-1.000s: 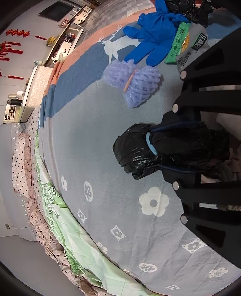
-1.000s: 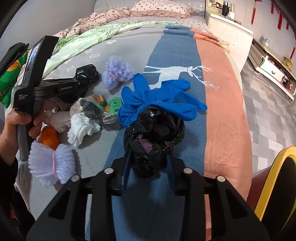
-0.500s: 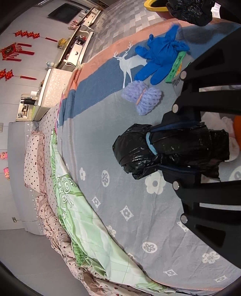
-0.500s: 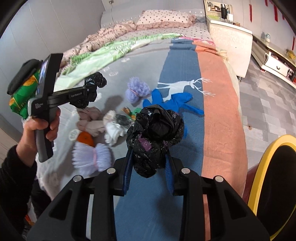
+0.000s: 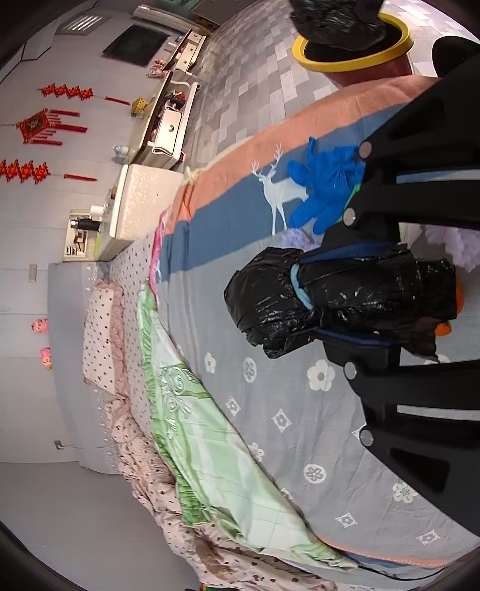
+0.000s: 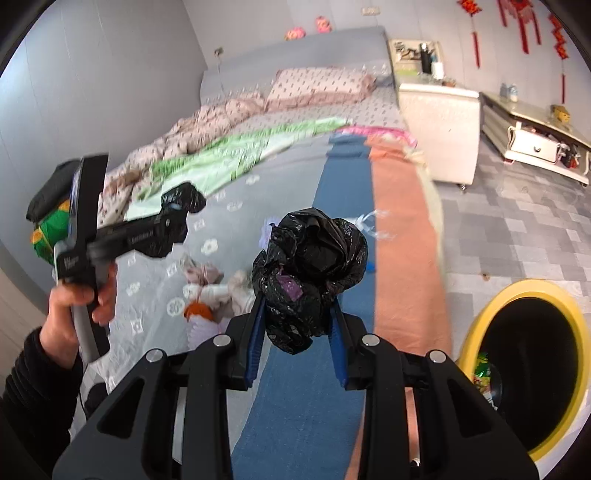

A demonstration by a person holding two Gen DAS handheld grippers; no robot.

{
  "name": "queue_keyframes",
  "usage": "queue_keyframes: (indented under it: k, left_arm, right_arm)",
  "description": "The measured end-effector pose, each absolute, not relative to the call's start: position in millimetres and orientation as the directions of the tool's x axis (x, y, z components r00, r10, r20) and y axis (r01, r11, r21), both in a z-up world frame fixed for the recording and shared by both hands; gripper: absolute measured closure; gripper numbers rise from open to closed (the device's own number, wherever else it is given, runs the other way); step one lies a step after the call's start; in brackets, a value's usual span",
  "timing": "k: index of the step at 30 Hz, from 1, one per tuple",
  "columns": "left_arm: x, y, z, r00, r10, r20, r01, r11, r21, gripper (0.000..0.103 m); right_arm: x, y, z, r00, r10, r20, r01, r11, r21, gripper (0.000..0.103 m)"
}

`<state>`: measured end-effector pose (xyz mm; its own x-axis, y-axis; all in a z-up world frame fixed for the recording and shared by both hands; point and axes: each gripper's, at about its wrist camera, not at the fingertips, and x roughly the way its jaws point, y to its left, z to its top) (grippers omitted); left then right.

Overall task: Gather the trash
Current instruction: 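Carry both black plastic bags over the yellow bin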

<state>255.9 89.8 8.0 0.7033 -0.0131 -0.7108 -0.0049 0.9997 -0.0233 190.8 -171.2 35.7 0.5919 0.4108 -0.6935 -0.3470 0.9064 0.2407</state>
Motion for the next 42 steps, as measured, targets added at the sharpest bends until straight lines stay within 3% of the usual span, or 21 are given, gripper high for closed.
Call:
queue_keyframes:
  k: [10, 22, 34, 42]
  left_arm:
    - [235, 26, 50, 0.739, -0.114, -0.664, 0.111, 0.993, -0.048, 0.073]
    - [230, -73, 76, 0.724, -0.274, -0.633, 0.284, 0.955, -0.088, 0.073]
    - [232, -173, 65, 0.661, -0.357, -0.66, 0.434, 0.899, -0.051, 0.073]
    - [241, -223, 30, 0.591, -0.381, -0.711, 0.486, 0.872, -0.064, 0.073]
  right_arm:
    - [173, -246, 94, 0.712, 0.357, -0.605, -0.254, 0.934, 0.253, 0.073]
    - [164, -353, 126, 0.807, 0.25, -0.535, -0.108, 0.953, 0.283, 0.073]
    - [156, -449, 99, 0.813, 0.155, -0.561, 0.033, 0.95, 0.31, 0.073]
    - [161, -488, 59, 0.785, 0.123, -0.607, 0.113, 0.935, 0.337, 0.073]
